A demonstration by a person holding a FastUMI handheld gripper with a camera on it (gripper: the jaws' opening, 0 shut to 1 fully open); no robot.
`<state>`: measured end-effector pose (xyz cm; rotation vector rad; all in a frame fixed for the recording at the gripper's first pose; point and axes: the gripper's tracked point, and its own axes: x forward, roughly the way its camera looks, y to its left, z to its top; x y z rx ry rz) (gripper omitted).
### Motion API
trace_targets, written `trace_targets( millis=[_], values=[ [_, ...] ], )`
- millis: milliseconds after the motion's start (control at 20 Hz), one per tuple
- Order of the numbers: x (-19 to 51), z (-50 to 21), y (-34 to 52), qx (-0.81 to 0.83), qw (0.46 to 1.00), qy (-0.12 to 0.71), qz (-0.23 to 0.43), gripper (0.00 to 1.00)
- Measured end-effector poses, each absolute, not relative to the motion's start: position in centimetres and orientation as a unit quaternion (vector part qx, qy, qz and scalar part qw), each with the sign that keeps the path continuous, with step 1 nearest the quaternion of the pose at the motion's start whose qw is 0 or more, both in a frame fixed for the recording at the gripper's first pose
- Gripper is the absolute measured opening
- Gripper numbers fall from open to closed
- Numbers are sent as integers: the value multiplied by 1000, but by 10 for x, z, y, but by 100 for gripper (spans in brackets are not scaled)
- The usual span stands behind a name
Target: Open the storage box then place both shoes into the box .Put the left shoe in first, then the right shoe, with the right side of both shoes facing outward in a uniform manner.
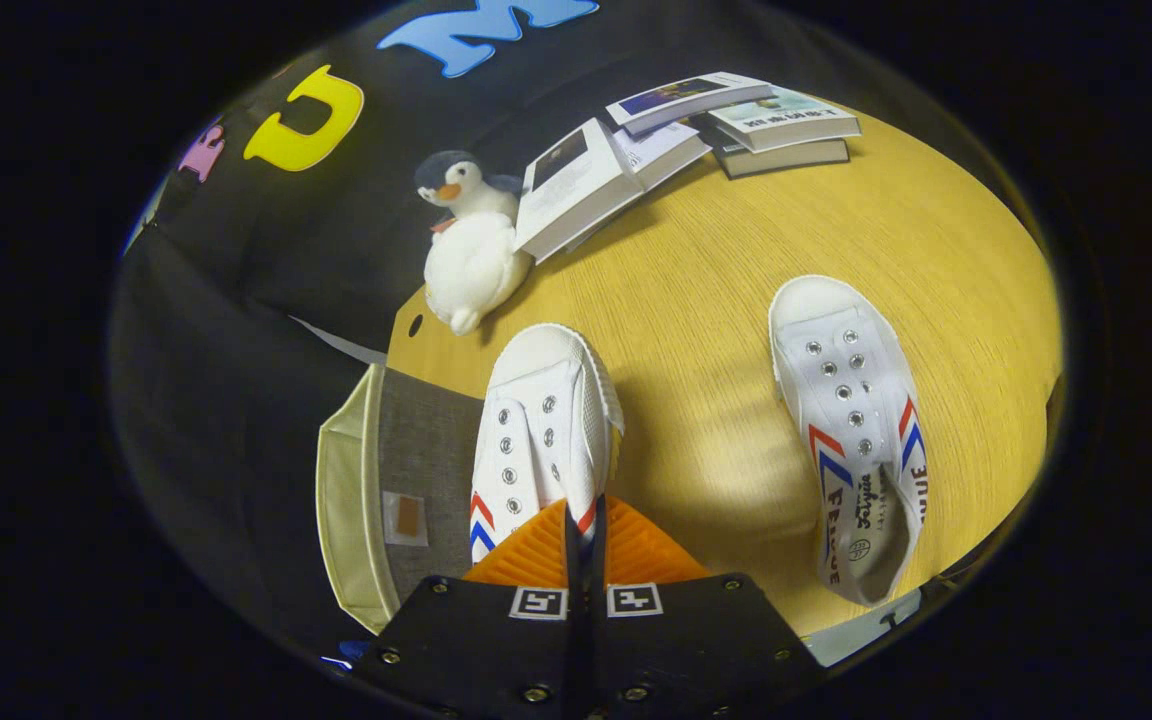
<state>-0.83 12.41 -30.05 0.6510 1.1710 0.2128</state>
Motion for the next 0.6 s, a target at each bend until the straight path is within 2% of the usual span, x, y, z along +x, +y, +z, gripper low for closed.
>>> trace_targets(
  millis=[600],
  values=[
    [7, -216, 176, 323, 792, 504, 122, 0]
  ],
)
